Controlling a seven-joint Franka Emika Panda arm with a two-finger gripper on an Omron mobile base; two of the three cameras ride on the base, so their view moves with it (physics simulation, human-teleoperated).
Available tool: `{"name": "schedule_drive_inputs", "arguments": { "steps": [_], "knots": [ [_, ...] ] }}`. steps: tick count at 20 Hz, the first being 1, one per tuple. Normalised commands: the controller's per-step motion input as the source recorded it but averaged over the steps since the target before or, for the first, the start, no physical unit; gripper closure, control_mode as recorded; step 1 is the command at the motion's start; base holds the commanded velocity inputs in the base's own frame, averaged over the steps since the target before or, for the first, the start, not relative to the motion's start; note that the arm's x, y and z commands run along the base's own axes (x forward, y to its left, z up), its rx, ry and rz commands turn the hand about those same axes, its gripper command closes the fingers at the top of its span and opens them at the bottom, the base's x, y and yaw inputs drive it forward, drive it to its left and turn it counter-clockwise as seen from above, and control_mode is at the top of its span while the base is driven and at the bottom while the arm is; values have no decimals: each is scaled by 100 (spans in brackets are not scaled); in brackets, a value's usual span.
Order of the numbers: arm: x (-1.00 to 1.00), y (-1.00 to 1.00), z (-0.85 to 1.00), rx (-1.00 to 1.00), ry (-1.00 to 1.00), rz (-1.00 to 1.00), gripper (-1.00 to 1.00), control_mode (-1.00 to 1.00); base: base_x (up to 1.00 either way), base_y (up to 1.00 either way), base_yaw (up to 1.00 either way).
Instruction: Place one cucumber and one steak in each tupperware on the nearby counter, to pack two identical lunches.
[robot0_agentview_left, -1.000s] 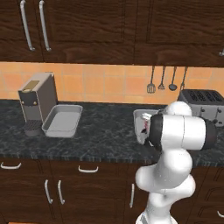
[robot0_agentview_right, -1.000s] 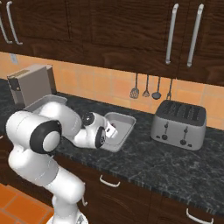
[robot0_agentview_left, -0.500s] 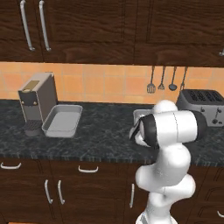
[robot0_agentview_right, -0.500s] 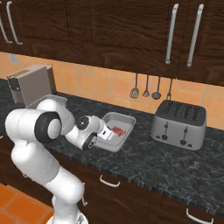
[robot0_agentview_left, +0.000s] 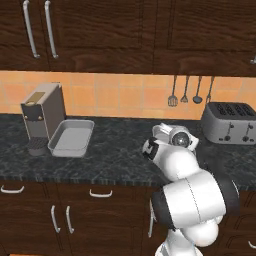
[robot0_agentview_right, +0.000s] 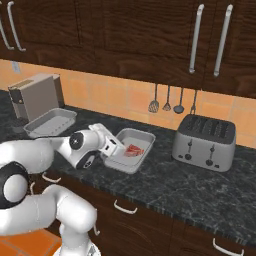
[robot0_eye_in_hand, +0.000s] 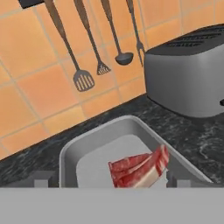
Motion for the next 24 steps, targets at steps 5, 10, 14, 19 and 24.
{"name": "schedule_drive_inputs", "arguments": {
  "steps": [5, 10, 14, 19, 24],
  "knots": [
    [-100, 7, 79, 0, 14, 9, -100, -100, 0, 0, 0],
    [-85, 5, 45, 0, 50, 16, -100, -100, 0, 0, 0],
    [-36, 0, -42, -2, 62, 17, -100, -100, 0, 0, 0],
    [-14, 0, -6, 0, 0, 0, -100, 100, -60, -20, 1],
    [0, 0, 0, 0, 0, 0, -100, 100, -100, -76, 0]
  ]
}}
